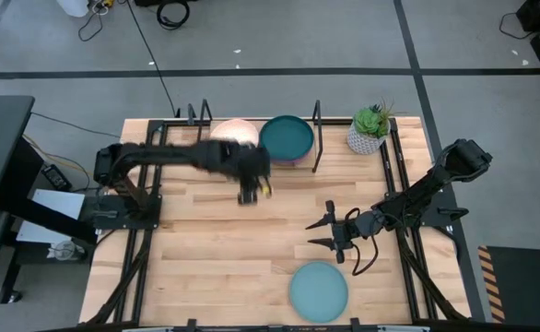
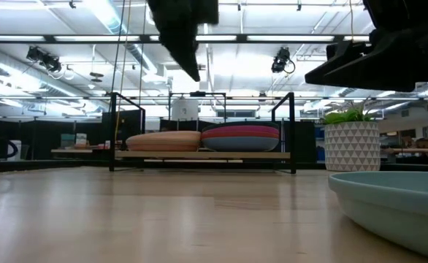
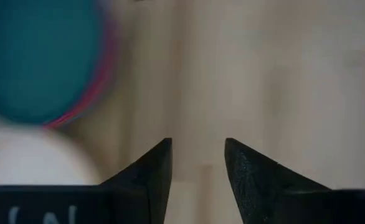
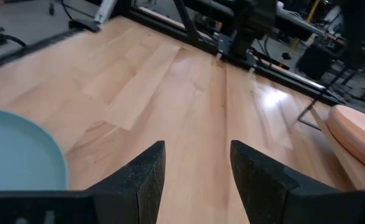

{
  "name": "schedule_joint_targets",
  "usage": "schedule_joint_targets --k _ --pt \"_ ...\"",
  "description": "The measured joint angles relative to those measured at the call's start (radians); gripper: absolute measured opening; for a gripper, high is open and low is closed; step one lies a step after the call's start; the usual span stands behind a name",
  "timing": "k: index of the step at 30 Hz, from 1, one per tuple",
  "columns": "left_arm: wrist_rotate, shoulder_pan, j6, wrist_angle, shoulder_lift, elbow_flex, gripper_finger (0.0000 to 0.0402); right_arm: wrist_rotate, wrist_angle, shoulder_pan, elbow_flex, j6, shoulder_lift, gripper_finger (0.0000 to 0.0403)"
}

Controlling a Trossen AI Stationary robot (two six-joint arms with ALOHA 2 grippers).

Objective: Place and stack plates onto a shelf
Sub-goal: Stack the light green plate on top of the white plate on the shelf

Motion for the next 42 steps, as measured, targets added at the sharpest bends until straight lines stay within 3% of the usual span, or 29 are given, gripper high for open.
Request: schedule_joint_targets --k 7,12,15,21,25,28,32,37,40,42 --pt "-0.021 -0.251 -0.032 0.100 0.002 -0.001 0.0144 0.054 -0.040 0.003 -0.001 0.001 0.000 0.0187" --pt "-0.124 -0.365 -0.100 0.224 0.038 -0.001 0.0144 0.056 -0.038 0.003 0.001 0.003 0.000 0.0187" --pt "-0.150 -0.407 -0.011 0.267 0.074 -0.001 0.0144 0.056 -0.026 0.004 0.008 0.019 -0.001 0.0187" --pt "-0.195 -0.424 0.224 0.405 0.142 -0.001 0.0144 0.120 -0.089 0.032 0.004 0.117 -0.013 0.0187" --pt "-0.143 -0.399 0.338 0.489 0.164 0.000 0.0144 0.121 -0.224 0.033 0.044 0.230 -0.048 0.0187" --pt "-0.072 -0.385 0.335 0.470 0.172 -0.001 0.0144 0.135 -0.342 0.039 0.083 0.272 -0.070 0.0187" --pt "-0.060 -0.392 0.239 0.356 0.220 -0.004 0.0144 0.210 -0.412 0.062 0.110 0.276 -0.118 0.0187" --pt "-0.072 -0.419 0.173 0.315 0.291 -0.001 0.0144 0.315 -0.400 0.085 0.104 0.240 -0.163 0.0187" --pt "-0.143 -0.438 0.159 0.334 0.337 -0.002 0.0144 0.339 -0.346 0.076 0.091 0.223 -0.147 0.0187" --pt "-0.121 -0.439 0.097 0.335 0.360 0.000 0.0144 0.344 -0.276 0.067 0.070 0.206 -0.120 0.0187"
